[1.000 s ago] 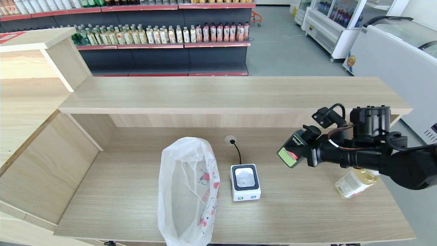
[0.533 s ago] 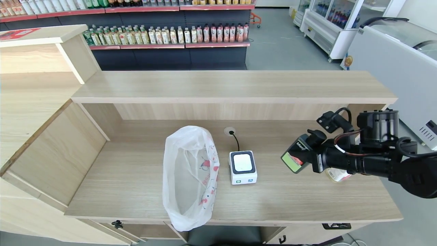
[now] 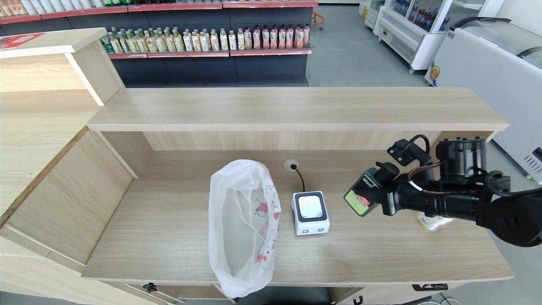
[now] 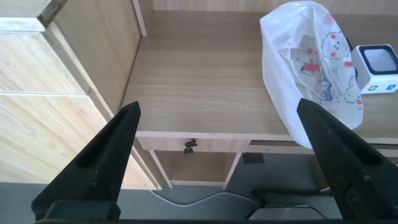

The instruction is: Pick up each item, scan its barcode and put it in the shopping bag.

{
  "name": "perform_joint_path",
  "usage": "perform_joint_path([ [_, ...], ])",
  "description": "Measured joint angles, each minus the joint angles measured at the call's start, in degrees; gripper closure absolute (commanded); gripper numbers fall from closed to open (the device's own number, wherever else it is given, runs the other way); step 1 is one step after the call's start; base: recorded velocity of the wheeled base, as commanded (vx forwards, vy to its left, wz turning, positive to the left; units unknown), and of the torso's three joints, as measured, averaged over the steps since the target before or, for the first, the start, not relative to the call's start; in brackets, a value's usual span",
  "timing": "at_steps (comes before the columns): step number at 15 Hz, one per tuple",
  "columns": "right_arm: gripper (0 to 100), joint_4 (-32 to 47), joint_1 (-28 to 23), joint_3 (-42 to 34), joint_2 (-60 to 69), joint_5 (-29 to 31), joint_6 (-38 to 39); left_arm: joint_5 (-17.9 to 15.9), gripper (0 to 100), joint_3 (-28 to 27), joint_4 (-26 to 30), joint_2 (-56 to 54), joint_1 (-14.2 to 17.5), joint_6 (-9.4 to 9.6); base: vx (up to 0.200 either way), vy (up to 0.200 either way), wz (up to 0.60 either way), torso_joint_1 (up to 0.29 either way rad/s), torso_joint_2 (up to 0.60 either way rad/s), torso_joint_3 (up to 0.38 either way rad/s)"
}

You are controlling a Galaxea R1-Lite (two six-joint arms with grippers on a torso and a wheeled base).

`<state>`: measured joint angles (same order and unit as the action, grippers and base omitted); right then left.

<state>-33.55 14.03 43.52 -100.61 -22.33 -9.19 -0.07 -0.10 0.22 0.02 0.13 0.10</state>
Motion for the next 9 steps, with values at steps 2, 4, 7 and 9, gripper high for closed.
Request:
perform_joint_path([
  [2, 100, -0.11, 0.73, 0.28, -0.09, -0.07, 0.72, 0.00, 0, 0.00, -0.06, 0.00, 0.00, 0.00, 0.000, 0.200, 0.00, -0.010, 0.00, 0.000],
  [4, 100, -0.11, 1.43, 0.44, -0.57, 0.02, 0.77, 0.00, 0, 0.00, -0.06, 0.00, 0.02, 0.00, 0.000, 0.200, 0.00, 0.002, 0.00, 0.000],
  [7, 100, -0.17, 1.82, 1.54, -2.28, 0.02, 0.77, 0.00, 0, 0.00, -0.04, 0.00, 0.00, -0.02, 0.000, 0.200, 0.00, 0.002, 0.00, 0.004],
  [9, 100, -0.15, 2.28, 3.78, -4.62, 0.04, 0.90, -0.02, 0, 0.00, -0.04, 0.00, 0.00, 0.00, 0.000, 0.100, 0.00, 0.004, 0.00, 0.004],
])
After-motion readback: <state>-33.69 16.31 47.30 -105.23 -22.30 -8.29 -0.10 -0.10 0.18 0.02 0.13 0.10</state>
